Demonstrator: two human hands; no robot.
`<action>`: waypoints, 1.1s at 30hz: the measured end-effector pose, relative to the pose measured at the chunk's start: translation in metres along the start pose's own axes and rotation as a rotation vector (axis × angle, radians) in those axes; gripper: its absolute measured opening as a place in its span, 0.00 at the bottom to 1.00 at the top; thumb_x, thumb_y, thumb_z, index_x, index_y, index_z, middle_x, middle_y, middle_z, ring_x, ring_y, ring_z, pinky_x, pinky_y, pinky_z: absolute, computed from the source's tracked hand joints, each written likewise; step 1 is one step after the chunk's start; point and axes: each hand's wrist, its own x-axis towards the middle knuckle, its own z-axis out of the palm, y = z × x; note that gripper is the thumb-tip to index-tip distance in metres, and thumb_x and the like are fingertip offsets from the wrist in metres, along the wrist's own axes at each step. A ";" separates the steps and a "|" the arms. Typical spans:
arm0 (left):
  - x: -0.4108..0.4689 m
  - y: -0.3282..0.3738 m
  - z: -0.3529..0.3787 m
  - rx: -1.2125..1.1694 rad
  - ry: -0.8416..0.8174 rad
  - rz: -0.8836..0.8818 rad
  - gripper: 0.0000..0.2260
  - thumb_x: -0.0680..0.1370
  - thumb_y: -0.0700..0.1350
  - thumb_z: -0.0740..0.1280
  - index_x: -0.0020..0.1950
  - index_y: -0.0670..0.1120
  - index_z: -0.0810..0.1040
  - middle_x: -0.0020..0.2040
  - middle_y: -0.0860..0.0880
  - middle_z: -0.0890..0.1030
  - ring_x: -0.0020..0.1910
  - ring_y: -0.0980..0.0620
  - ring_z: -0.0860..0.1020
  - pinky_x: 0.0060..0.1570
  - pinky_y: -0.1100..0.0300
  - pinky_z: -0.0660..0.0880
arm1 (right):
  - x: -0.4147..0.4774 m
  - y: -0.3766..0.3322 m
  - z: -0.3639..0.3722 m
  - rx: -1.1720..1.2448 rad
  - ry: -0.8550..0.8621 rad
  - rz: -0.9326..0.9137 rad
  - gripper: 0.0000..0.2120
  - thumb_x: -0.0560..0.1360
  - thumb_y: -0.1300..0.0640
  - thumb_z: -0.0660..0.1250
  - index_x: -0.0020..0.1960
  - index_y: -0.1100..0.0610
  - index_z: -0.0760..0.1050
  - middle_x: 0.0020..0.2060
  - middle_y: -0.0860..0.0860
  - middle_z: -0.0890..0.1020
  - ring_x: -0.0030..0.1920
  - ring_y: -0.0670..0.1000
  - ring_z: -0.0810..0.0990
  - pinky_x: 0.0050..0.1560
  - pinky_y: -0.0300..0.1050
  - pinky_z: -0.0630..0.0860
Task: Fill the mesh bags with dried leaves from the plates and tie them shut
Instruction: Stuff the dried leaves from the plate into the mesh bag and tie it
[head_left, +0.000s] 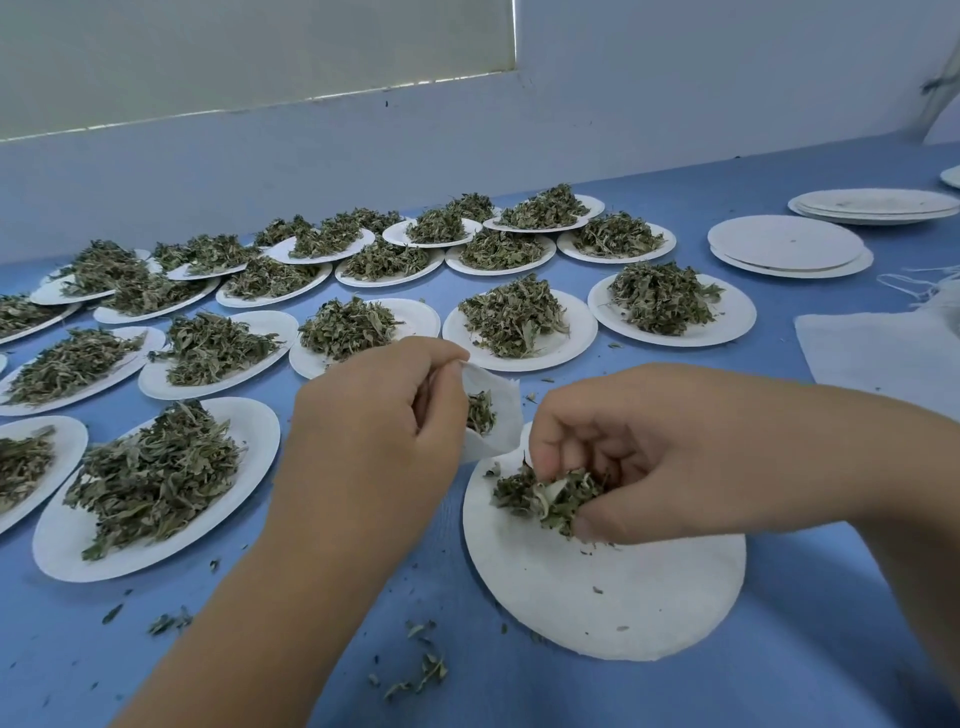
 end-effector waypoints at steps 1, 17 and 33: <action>0.000 0.000 0.001 -0.008 -0.002 -0.005 0.08 0.75 0.45 0.64 0.46 0.50 0.84 0.29 0.62 0.72 0.33 0.67 0.72 0.35 0.76 0.65 | -0.001 0.000 -0.002 0.051 0.001 -0.011 0.12 0.69 0.53 0.74 0.48 0.41 0.75 0.38 0.38 0.78 0.34 0.40 0.76 0.37 0.38 0.75; -0.005 0.010 0.007 -0.018 -0.030 0.074 0.07 0.75 0.42 0.65 0.45 0.47 0.83 0.27 0.54 0.74 0.32 0.54 0.71 0.31 0.62 0.67 | 0.007 -0.009 0.009 -0.034 0.381 -0.007 0.06 0.68 0.49 0.70 0.45 0.44 0.78 0.37 0.41 0.80 0.32 0.42 0.77 0.36 0.42 0.77; -0.006 0.013 0.011 -0.063 -0.050 0.063 0.08 0.75 0.44 0.64 0.43 0.51 0.83 0.26 0.57 0.70 0.31 0.56 0.70 0.30 0.61 0.67 | 0.012 -0.024 0.023 -0.275 0.564 0.032 0.12 0.67 0.44 0.64 0.45 0.48 0.79 0.27 0.40 0.70 0.33 0.39 0.71 0.36 0.37 0.71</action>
